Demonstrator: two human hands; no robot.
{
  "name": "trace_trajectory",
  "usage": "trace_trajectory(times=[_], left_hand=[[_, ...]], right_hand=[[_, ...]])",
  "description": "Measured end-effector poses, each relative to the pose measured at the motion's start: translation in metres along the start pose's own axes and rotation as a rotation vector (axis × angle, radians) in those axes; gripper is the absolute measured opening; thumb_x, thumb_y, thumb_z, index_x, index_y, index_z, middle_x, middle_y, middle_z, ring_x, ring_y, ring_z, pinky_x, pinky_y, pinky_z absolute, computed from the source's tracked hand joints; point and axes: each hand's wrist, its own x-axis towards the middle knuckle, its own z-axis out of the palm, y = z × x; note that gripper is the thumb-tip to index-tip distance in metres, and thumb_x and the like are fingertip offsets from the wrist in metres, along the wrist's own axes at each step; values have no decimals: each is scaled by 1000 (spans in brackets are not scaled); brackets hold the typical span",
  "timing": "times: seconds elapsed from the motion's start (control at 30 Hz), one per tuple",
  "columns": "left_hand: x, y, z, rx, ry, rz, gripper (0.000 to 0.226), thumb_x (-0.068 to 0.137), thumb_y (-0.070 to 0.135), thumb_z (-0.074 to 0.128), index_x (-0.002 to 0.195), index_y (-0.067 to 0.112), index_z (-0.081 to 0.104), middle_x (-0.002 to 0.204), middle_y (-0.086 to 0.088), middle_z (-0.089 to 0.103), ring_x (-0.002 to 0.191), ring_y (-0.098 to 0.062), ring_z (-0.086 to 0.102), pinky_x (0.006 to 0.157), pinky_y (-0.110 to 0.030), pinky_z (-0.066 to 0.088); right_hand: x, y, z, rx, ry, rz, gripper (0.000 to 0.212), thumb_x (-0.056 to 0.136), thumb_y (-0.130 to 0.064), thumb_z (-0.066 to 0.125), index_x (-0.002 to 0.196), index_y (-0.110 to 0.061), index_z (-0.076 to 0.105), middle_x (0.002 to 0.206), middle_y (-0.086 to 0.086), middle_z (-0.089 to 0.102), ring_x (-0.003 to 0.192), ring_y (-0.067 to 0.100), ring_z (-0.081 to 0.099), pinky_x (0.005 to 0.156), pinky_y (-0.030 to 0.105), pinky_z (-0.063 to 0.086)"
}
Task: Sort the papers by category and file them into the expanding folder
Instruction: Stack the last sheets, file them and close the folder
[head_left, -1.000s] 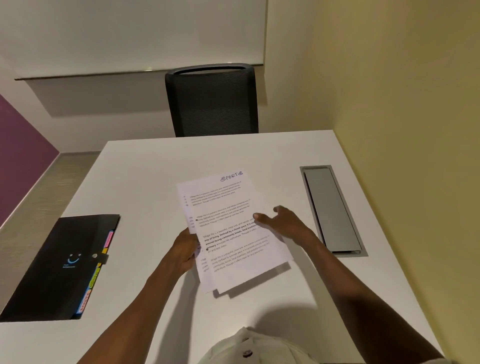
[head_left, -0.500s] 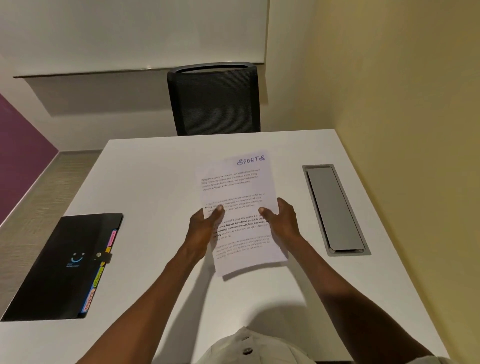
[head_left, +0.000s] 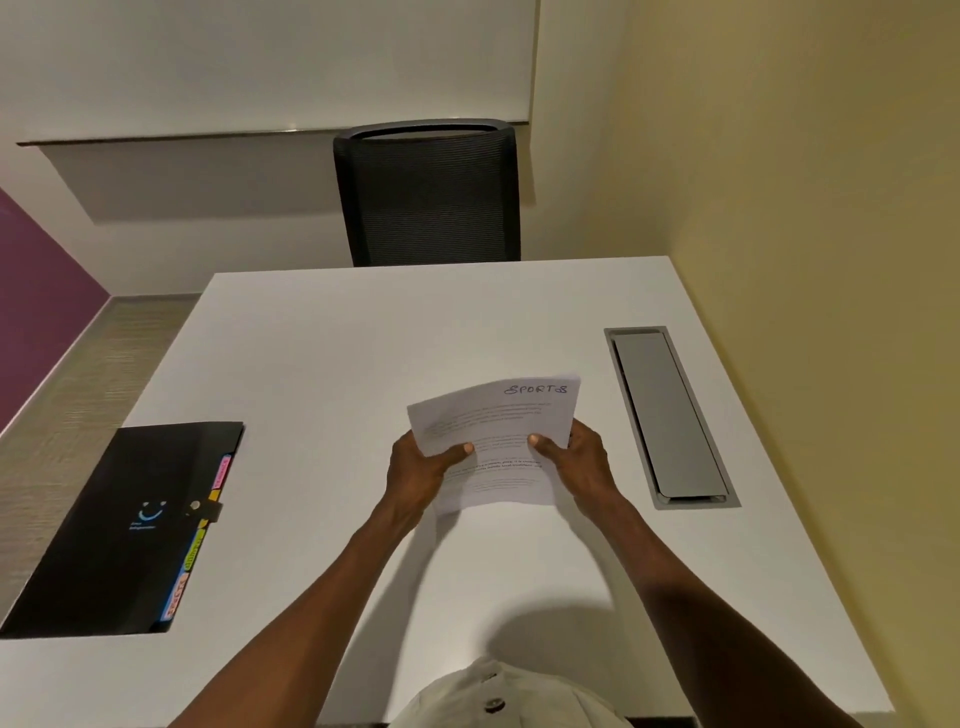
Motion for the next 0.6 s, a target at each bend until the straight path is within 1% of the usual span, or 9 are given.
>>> trace_trajectory(times=[0.03,0.1,0.17,0.27,0.37,0.43,0.53,0.6], left_hand=[[-2,0,2,-9,4,-6,37,71,14,87,104,19,70,97,5,75,88,-10,71,67,-19,54],[-3,2,5,-21,21,-9,35,72,13,86,102,20,69,96,6,74,86,-9,69,64,-18,52],[0,4,6,-11,54,-5,36,72,16,86,104,19,69,96,6,74,87,-10,69,67,-22,52],[3,1,4,4,76,-12,37,71,20,87,104,20,70,98,5,74,89,-13,69,78,-32,56],[0,-14,3,34,76,-36,36,72,16,86,104,19,70,100,2,74,94,-18,70,83,-35,56],[-2,-20,3,21,67,-47,35,74,13,85,106,17,71,101,2,75,95,-19,70,82,-34,56],[-4,-16,2,-1,27,-58,38,72,13,86,107,18,71,99,4,76,91,-15,72,77,-29,57],[-6,-8,2,-15,-31,-53,35,73,13,85,104,20,72,95,5,77,87,-13,74,73,-25,56]], right_hand=[[-1,0,0,18,-7,11,25,86,-13,73,109,-21,67,102,-4,73,92,18,70,66,18,55],[-1,-2,1,26,-20,11,26,86,-12,73,109,-20,67,102,-3,73,88,15,70,64,17,54],[0,-6,1,22,-18,6,27,86,-12,73,111,-19,67,102,-3,73,86,11,69,63,16,54],[-1,-5,0,5,-5,8,28,86,-14,73,112,-20,66,101,-6,73,87,8,69,63,14,53],[-6,9,2,-57,-32,21,25,86,-15,74,108,-24,66,99,-9,72,90,12,68,67,15,52],[-9,13,4,-66,-35,24,26,86,-14,73,109,-22,66,100,-7,72,92,15,68,70,18,53],[-8,10,5,-81,-25,30,26,87,-13,71,112,-19,66,103,-2,72,89,15,69,69,22,55],[-7,5,5,-75,-36,28,25,88,-13,70,111,-20,64,101,-3,71,87,13,69,66,20,54]])
